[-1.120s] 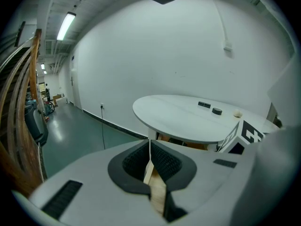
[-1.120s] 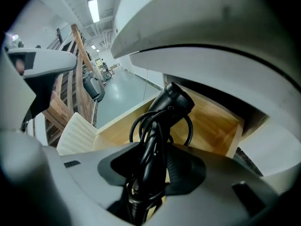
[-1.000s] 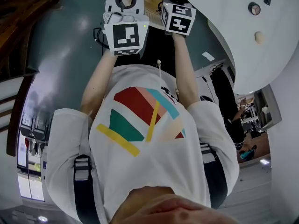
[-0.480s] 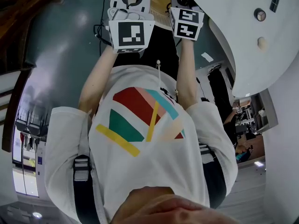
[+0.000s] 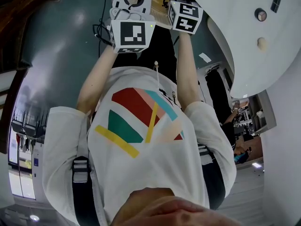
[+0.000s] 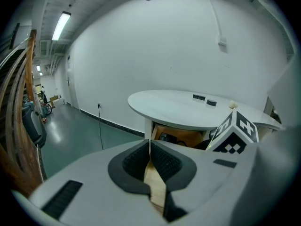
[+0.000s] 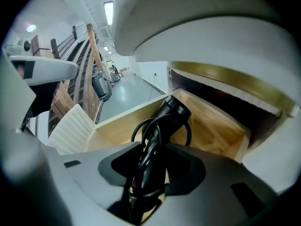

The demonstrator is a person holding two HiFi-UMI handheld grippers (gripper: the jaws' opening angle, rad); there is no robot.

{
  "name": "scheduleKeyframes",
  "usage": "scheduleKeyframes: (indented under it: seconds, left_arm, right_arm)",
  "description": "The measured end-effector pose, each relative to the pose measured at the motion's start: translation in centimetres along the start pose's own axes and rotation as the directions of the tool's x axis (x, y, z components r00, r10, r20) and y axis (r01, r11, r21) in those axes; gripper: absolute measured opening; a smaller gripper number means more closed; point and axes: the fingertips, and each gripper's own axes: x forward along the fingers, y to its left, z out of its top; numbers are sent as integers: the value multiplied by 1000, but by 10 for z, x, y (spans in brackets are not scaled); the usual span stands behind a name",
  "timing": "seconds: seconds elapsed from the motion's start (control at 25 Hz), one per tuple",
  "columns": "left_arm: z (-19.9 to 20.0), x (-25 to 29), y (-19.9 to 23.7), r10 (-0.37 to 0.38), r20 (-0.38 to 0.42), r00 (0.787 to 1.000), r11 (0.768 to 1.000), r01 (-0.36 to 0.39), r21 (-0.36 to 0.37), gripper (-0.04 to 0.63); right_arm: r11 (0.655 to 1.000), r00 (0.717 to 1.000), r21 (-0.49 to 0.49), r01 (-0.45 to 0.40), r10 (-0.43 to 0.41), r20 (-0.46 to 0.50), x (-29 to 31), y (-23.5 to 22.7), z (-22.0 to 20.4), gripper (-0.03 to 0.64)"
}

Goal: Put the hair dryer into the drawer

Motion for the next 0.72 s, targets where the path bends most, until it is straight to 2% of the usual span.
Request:
scheduleKeyframes:
  seconds: [0.52, 0.6, 0.72]
  left_arm:
    - [-7, -6, -5, 14, -6, 1000, 1000, -14, -8, 17]
    - [-7, -8, -7, 15, -4, 1000, 1000, -15, -9, 17]
    - [-7, -10, -8, 17, -4, 1000, 1000, -17, -12, 17]
  right_arm:
    - [1000, 1000, -30, 4, -5, -21, 2, 4, 0, 166]
    - [999, 999, -52, -1, -2, -50, 5, 7, -3, 172]
    - [989, 988, -151, 9, -33, -153, 13, 14, -13, 189]
